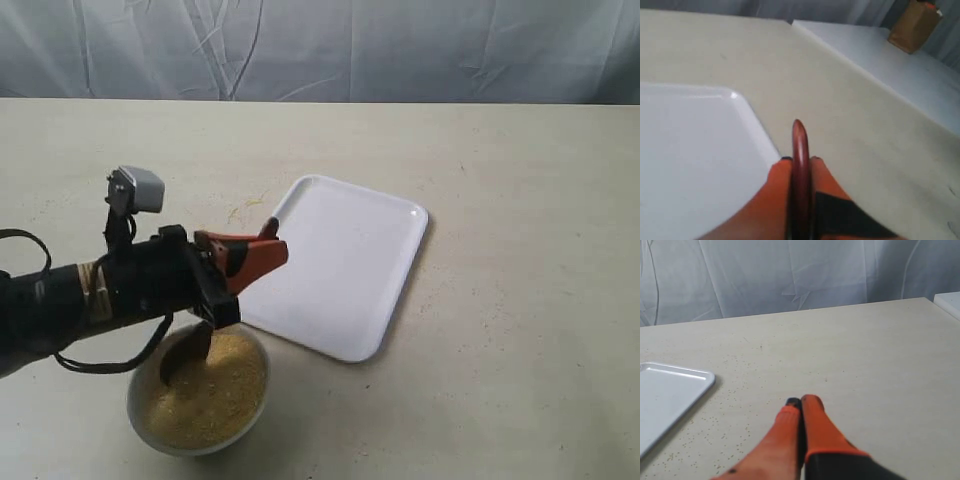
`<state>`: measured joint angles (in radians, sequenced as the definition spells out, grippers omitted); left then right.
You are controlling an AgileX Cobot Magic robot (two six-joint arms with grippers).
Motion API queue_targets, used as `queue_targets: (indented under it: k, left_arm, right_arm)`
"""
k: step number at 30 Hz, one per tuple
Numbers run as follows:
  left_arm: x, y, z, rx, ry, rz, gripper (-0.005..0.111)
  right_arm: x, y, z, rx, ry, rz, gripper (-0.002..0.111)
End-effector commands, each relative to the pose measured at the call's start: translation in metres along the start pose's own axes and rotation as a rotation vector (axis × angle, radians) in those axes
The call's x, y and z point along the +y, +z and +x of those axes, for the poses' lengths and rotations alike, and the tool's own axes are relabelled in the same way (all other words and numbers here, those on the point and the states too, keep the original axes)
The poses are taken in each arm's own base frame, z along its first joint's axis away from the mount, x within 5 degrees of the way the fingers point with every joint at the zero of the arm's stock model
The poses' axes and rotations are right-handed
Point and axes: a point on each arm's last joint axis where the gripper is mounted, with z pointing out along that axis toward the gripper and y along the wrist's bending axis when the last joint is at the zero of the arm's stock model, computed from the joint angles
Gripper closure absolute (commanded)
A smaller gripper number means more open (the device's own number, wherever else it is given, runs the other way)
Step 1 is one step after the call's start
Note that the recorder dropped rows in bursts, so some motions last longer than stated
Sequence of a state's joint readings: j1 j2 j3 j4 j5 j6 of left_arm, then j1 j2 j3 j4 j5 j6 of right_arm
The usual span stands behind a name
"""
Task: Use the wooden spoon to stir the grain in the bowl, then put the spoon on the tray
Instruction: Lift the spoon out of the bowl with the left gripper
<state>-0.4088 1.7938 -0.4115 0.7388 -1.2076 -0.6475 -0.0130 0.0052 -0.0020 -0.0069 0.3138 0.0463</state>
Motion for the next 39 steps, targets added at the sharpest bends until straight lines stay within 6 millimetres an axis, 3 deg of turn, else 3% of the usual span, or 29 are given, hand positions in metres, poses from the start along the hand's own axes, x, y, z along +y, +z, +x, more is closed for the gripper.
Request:
queue_targets:
  k: [1, 5, 12, 24, 32, 36, 39]
  left_arm:
    - [-0.007, -0.003, -0.015, -0.065, 0.036, 0.012, 0.107]
    - [-0.012, 0.001, -0.017, -0.036, 0.166, 0.084, 0.107]
    - [-0.016, 0.005, -0.033, -0.080, 0.210, 0.112, 0.107]
    - [-0.015, 0.003, -0.082, 0.094, -0.014, -0.153, 0.107]
    - [0.004, 0.052, -0.126, 0.101, -0.198, -0.090, 0.107]
    - [0.030, 0.089, -0.125, 0.129, -0.289, -0.039, 0.107]
    - [0.049, 0.116, -0.110, 0.160, -0.360, -0.036, 0.107]
  right_arm:
    - [0.000, 0.000, 0.000, -0.012, -0.001, -0.004, 0.108]
    - [0.000, 0.000, 0.000, -0.012, -0.001, -0.004, 0.108]
    - [0.000, 0.000, 0.000, -0.012, -0.001, -0.004, 0.108]
    - [0.000, 0.000, 0.000, -0.012, -0.001, -0.004, 0.108]
    - [0.000, 0.000, 0.000, -0.012, -0.001, -0.004, 0.108]
    - [0.000, 0.000, 0.000, -0.012, -0.001, -0.004, 0.108]
    - [0.000, 0.000, 0.000, -0.012, -0.001, -0.004, 0.108]
